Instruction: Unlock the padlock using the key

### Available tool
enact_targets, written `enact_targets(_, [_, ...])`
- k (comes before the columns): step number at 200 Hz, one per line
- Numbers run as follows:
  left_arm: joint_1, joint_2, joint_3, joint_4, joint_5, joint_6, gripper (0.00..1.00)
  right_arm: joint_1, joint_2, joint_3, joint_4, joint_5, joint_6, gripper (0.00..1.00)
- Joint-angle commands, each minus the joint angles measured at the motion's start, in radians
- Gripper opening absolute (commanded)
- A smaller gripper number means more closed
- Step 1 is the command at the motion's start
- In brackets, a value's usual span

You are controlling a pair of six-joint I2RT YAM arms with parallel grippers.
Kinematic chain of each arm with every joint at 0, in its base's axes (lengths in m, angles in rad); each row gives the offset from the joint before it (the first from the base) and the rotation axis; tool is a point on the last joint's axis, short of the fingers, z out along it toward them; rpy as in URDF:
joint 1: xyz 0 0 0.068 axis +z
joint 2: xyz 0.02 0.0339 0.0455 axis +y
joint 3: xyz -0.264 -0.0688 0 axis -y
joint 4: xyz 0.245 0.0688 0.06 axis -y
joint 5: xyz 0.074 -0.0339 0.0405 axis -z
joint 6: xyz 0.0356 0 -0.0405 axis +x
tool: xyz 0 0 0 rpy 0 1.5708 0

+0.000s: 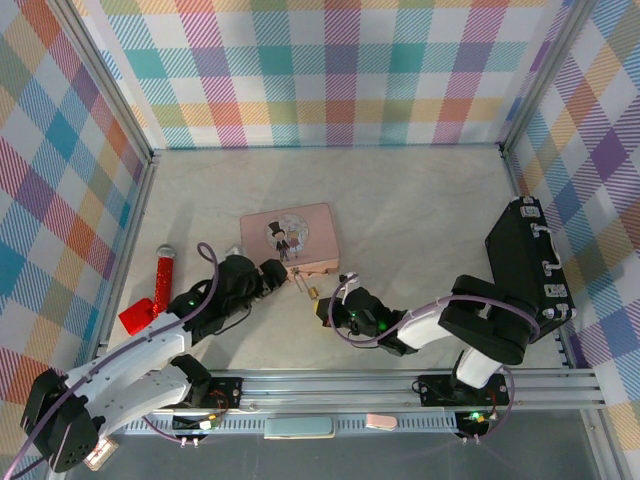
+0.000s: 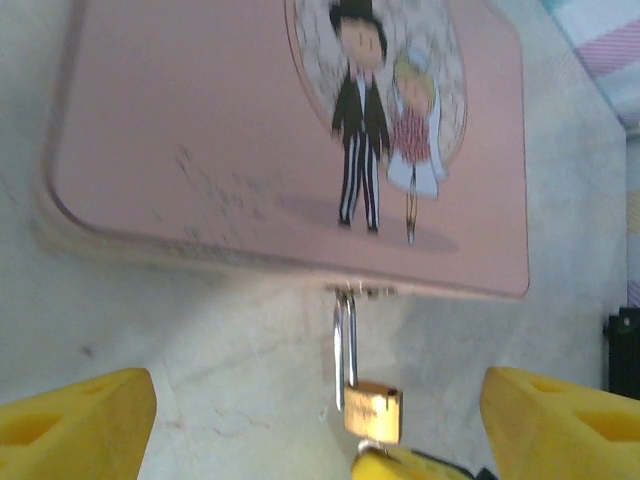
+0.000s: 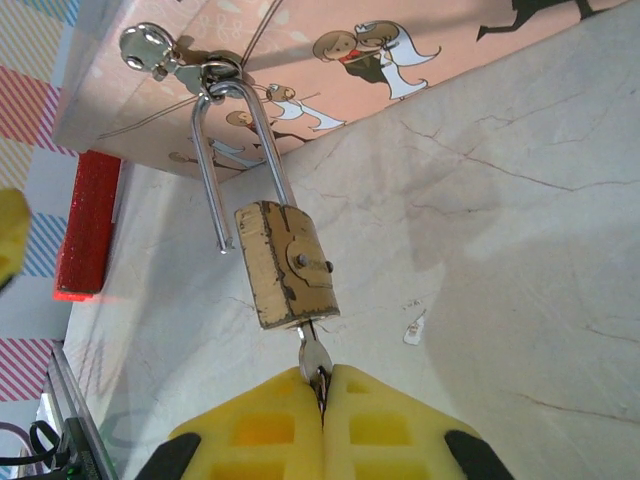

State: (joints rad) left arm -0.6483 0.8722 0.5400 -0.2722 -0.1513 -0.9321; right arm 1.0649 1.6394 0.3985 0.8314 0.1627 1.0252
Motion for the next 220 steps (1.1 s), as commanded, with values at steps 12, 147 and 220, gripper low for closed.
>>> enact_targets(12, [0.093,-0.030,0.029,-0.076,0.006,0.180,0.85,-0.030,0.015,0.022,-0.056,-0.036,0.051,0.06])
enact_targets(147, [0.346,0.070,0.036,0.110,0.202,0.399,0.90,-0.063,-0.206,0.196,-0.503,-0.020,-0.379,0.44])
enact_targets(220, [0.412,0.191,0.031,0.233,0.354,0.442,0.93,-0.128,-0.099,0.373,-0.642,-0.162,-0.630,0.40])
